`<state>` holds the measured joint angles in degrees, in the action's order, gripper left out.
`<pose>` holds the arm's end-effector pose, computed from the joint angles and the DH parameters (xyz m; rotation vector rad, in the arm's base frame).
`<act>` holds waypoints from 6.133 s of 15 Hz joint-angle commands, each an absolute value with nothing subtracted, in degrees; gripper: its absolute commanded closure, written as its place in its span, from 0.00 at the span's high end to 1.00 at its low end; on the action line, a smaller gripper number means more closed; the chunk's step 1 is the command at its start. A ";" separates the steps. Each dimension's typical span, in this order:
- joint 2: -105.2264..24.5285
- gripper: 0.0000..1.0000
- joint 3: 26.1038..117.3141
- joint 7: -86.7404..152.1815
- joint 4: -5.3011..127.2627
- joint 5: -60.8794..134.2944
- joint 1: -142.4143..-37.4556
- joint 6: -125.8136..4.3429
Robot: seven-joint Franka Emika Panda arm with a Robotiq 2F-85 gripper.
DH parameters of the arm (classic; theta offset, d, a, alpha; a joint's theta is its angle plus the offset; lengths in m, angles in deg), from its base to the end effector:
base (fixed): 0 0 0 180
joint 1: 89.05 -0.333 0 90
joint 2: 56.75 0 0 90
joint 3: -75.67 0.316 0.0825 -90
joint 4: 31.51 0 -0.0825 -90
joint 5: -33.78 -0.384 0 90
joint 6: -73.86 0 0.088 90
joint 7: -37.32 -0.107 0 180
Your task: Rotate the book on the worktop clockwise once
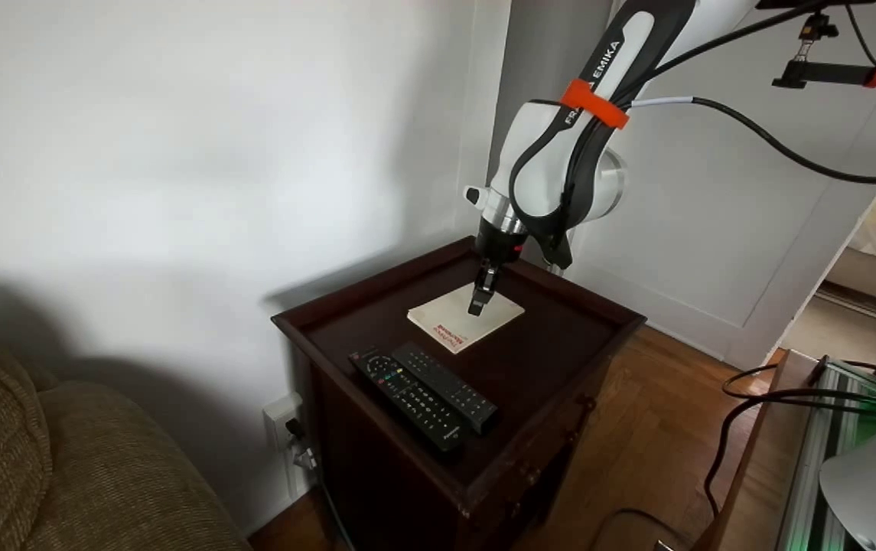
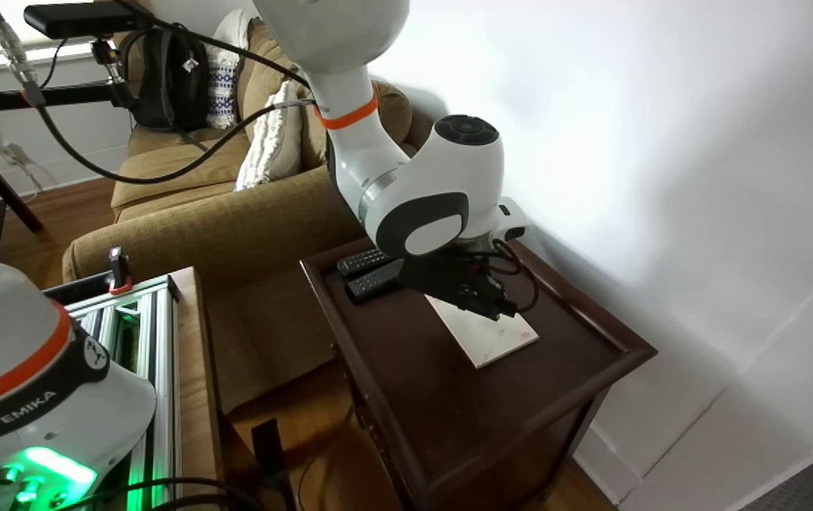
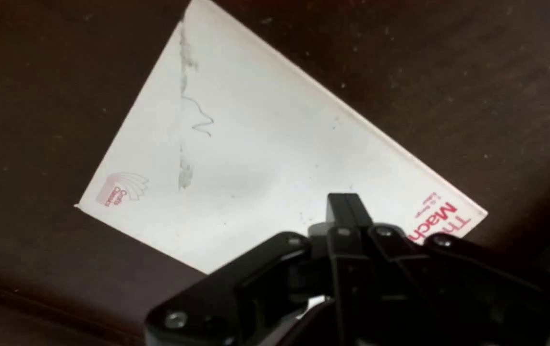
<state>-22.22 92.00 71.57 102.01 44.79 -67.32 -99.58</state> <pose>0.5103 -0.0212 0.1044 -2.9062 -0.9563 -0.2525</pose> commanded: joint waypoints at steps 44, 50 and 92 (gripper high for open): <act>-19.44 0.00 81.98 37.11 101.39 25.02 -76.70 -94.15; -18.47 0.00 84.48 30.21 101.26 15.51 -76.19 -96.12; -20.97 0.00 118.00 22.08 105.39 13.58 -46.99 -112.09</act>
<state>-18.75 115.39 20.99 102.75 6.34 -51.50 -116.87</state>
